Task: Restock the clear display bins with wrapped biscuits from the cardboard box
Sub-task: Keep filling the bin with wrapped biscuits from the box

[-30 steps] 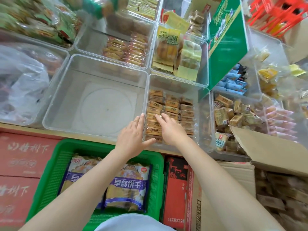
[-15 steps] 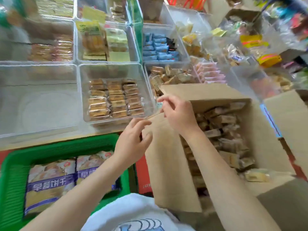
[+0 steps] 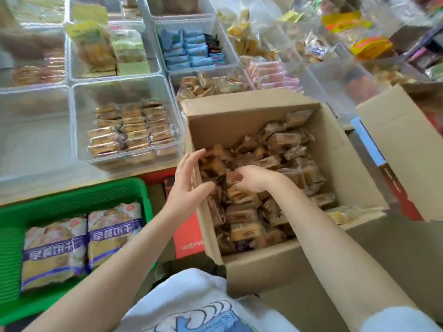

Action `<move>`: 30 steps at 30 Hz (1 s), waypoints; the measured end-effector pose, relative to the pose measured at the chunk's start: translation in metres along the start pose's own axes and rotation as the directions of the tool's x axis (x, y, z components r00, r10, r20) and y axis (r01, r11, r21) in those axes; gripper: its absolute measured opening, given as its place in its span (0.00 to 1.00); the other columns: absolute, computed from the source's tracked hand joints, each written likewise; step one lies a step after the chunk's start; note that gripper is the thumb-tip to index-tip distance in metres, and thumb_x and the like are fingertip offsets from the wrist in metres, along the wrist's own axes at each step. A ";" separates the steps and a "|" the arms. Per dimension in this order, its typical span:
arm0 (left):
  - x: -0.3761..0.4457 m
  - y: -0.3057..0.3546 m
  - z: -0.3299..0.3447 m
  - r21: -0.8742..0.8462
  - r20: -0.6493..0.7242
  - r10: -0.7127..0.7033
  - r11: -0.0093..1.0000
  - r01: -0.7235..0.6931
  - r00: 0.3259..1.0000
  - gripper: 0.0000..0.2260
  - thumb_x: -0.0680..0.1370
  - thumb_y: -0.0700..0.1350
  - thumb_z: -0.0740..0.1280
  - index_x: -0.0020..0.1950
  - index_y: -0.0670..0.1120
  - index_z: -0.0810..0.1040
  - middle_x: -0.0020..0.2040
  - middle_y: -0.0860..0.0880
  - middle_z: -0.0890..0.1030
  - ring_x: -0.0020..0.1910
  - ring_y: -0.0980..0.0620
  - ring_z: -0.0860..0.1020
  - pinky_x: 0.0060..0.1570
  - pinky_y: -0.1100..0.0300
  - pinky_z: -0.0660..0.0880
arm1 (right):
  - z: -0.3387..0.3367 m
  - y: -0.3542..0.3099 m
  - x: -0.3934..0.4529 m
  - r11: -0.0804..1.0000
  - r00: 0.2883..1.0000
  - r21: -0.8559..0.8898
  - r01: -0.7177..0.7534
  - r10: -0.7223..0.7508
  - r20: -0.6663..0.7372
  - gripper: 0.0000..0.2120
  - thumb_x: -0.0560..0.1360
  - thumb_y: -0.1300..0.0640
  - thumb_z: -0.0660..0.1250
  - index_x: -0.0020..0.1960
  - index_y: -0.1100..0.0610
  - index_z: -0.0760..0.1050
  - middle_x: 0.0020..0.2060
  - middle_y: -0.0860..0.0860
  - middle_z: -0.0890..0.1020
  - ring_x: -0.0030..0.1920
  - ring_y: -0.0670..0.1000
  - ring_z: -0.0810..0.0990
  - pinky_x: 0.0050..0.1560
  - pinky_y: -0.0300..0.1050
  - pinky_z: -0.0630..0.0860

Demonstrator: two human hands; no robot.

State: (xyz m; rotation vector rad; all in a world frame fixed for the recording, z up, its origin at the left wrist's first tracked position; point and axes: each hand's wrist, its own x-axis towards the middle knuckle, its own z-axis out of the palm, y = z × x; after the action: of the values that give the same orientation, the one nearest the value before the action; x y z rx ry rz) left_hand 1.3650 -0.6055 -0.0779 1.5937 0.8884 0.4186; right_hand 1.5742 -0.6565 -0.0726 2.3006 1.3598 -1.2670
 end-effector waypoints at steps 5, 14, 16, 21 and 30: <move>-0.003 0.001 0.006 -0.047 -0.038 0.005 0.999 -0.007 0.999 0.33 0.67 0.53 0.66 0.69 0.77 0.63 0.80 0.57 0.61 0.79 0.57 0.56 0.78 0.45 0.56 | 0.012 -0.022 0.023 0.980 0.980 -0.019 0.200 -0.201 -0.017 0.16 0.76 0.42 0.69 0.59 0.50 0.77 0.50 0.48 0.80 0.51 0.52 0.80 0.43 0.46 0.74; -0.007 0.000 0.011 -0.120 -0.074 -0.017 0.993 0.008 0.997 0.35 0.71 0.44 0.66 0.69 0.77 0.64 0.79 0.62 0.61 0.78 0.59 0.59 0.67 0.61 0.67 | 0.048 -0.031 0.044 0.946 0.923 0.097 0.309 -0.323 0.208 0.17 0.78 0.51 0.68 0.66 0.47 0.75 0.61 0.49 0.79 0.57 0.52 0.80 0.57 0.51 0.81; -0.007 0.003 0.012 -0.120 -0.068 -0.016 0.993 0.007 0.998 0.35 0.70 0.45 0.66 0.67 0.79 0.64 0.79 0.62 0.61 0.78 0.59 0.58 0.64 0.64 0.66 | 0.034 -0.024 0.042 0.926 0.947 0.292 0.240 -0.289 0.138 0.14 0.77 0.54 0.68 0.62 0.45 0.75 0.54 0.49 0.81 0.52 0.51 0.82 0.44 0.46 0.83; -0.005 -0.001 0.006 -0.103 -0.022 -0.034 0.994 0.032 0.999 0.33 0.71 0.54 0.69 0.72 0.75 0.62 0.77 0.65 0.61 0.77 0.59 0.59 0.75 0.44 0.64 | -0.021 -0.015 0.010 0.562 0.929 0.749 0.352 -0.308 -0.205 0.10 0.79 0.59 0.63 0.59 0.52 0.75 0.57 0.59 0.81 0.53 0.60 0.83 0.44 0.51 0.81; -0.006 0.036 -0.032 -0.170 -0.335 0.035 0.981 -0.097 0.942 0.25 0.80 0.53 0.68 0.75 0.54 0.65 0.61 0.54 0.79 0.53 0.57 0.82 0.45 0.61 0.80 | -0.051 -0.080 -0.031 0.250 0.800 0.812 0.528 -0.468 -0.376 0.20 0.78 0.68 0.61 0.69 0.56 0.70 0.56 0.58 0.82 0.57 0.60 0.82 0.57 0.58 0.80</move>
State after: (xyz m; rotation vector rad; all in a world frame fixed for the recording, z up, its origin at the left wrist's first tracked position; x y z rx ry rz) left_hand 1.3500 -0.5889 -0.0347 1.4065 1.0172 0.8119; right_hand 1.5339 -0.6035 0.0017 2.4987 1.8187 -2.7646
